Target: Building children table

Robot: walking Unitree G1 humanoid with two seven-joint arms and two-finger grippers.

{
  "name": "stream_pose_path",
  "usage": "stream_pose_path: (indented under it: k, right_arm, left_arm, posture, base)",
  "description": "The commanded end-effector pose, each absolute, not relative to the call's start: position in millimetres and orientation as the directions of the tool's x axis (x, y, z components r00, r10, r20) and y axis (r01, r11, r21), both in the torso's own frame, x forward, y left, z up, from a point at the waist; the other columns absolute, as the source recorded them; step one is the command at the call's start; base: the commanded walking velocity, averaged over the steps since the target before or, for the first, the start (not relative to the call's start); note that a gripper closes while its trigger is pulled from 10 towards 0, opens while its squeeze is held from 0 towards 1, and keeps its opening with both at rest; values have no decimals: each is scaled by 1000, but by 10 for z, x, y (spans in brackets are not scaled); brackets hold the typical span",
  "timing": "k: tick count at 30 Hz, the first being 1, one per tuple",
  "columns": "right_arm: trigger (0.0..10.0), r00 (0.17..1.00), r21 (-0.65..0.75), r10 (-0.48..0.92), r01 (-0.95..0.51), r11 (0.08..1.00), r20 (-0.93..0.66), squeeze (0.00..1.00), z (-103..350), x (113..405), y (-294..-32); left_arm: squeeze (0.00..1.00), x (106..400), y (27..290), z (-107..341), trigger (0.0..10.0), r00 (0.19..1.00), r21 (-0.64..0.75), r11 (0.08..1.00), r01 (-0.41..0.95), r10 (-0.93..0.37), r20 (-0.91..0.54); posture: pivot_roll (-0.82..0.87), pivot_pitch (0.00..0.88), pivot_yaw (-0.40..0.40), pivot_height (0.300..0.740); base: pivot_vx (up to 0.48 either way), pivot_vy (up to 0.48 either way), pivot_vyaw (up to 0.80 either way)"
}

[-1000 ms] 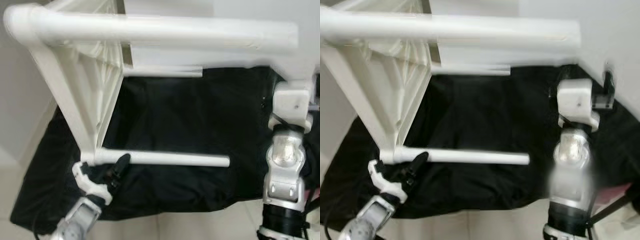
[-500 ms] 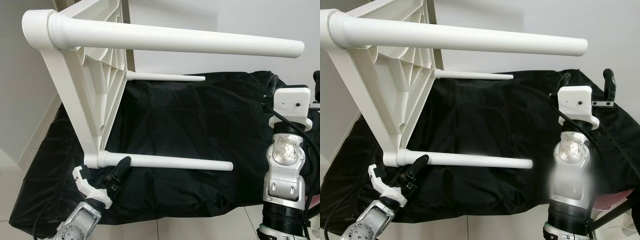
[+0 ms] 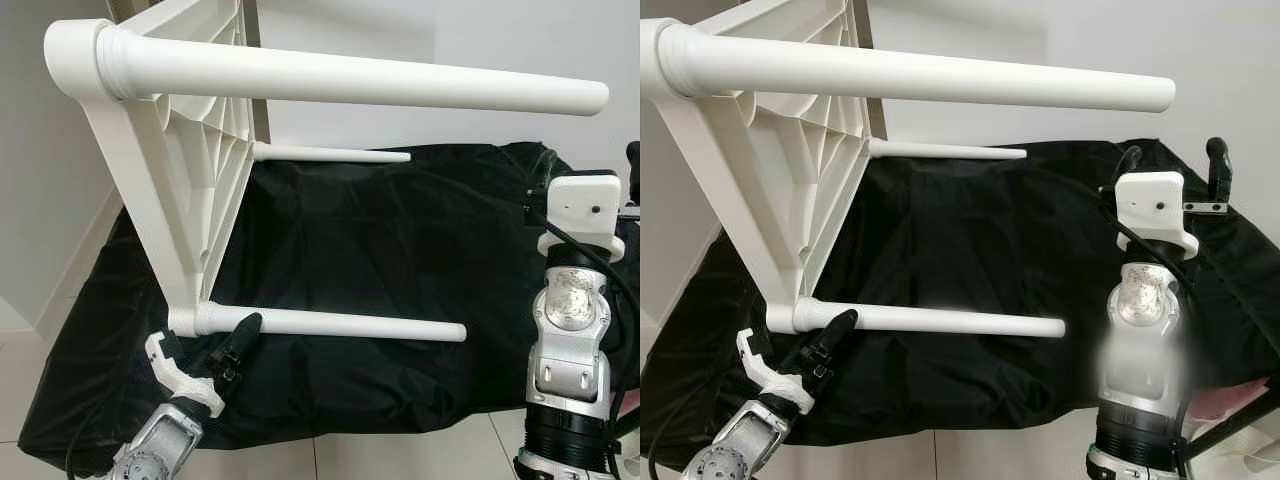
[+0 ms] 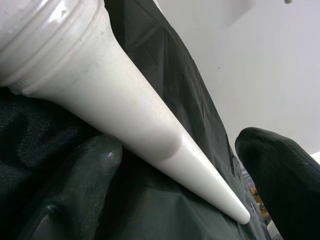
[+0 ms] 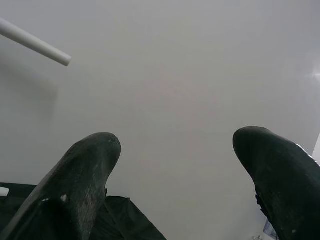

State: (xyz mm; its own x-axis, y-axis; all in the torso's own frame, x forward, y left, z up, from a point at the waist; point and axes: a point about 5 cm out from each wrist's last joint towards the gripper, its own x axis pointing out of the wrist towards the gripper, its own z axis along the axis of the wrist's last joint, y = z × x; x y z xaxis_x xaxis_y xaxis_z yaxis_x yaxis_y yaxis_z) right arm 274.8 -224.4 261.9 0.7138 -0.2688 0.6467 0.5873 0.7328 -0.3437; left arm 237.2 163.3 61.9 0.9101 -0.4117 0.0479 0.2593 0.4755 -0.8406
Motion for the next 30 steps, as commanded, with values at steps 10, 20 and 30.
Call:
stream_pose_path:
  k: [10, 20, 30]
  right_arm:
    - [10000, 703, -330, -267, 589, 738, 659, 0, 2651, 2739, -2237]
    - [10000, 703, -330, -267, 589, 738, 659, 0, 2651, 2739, -2237]
    - [10000, 748, -341, -272, 552, 761, 605, 0, 2394, 2794, -2138]
  left_arm:
    - [1000, 2888, 653, 2644, 10000, 764, -350, 680, 644, -547, 343]
    - [1000, 2888, 653, 2644, 10000, 764, -350, 680, 644, -547, 343]
    - [0, 2552, 1001, 2356, 10000, 676, -175, 655, 735, -693, 251]
  posture:
    - [-10, 197, 91, 740]
    - [-10, 197, 91, 740]
    - [32, 0, 0, 740]
  base:
    - [0, 0, 0]
    - [0, 0, 0]
    - [0, 0, 0]
